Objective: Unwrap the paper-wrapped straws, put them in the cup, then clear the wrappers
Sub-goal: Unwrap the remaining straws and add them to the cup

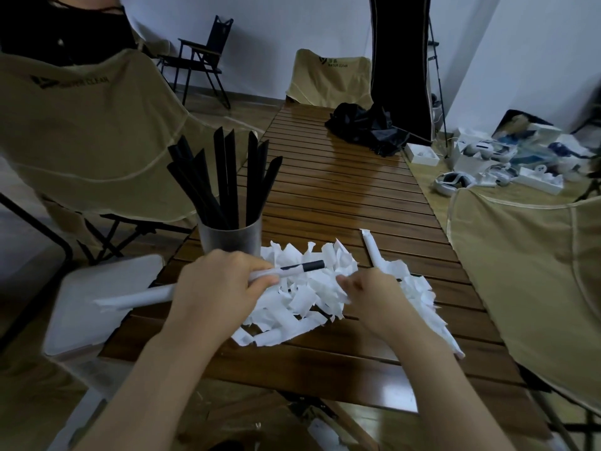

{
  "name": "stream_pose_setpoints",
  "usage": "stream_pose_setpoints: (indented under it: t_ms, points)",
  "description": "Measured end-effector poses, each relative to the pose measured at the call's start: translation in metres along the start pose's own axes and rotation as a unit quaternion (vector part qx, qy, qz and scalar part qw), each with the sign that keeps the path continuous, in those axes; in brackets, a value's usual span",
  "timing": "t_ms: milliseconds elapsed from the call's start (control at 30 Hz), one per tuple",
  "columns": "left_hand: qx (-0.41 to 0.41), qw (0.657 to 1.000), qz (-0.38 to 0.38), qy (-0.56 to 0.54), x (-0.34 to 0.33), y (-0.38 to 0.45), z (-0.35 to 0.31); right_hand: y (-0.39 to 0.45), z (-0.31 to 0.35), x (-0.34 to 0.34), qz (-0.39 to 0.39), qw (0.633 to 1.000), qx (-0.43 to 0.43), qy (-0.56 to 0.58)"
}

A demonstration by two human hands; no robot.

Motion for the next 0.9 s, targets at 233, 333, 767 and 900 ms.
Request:
stream_pose_setpoints:
  t_ms: [233, 333, 767, 900]
  points:
    - [-0.059, 0.998, 0.019, -0.005, -0.011, 0.003, -0.009, -0.017, 0.050, 0.010, -0.090, 0.963, 0.254, 0.006]
    - [-0.083, 0.995, 0.047, -0.012, -0.014, 0.003, -0.015, -0.027, 0.073, 0.010, -0.095, 0.940, 0.325, -0.037]
    - [-0.047, 0.998, 0.031, -0.041, -0.013, 0.003, -0.011, -0.030, 0.071, 0.011, -0.192, 0.926, 0.323, 0.045]
    - [-0.003, 0.996, 0.035, -0.086, -0.010, 0.007, -0.011, -0.035, 0.079, 0.015, -0.235, 0.906, 0.349, 0.046]
Point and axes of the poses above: each hand's wrist, its own y-axis towards the middle knuckle, its own x-axis out of the back of the hand, z = x × y, the point moved 6 cm from there along y, towards the middle knuckle, and after that the axes turned 1 degree about -z, right-handed, at the moved point
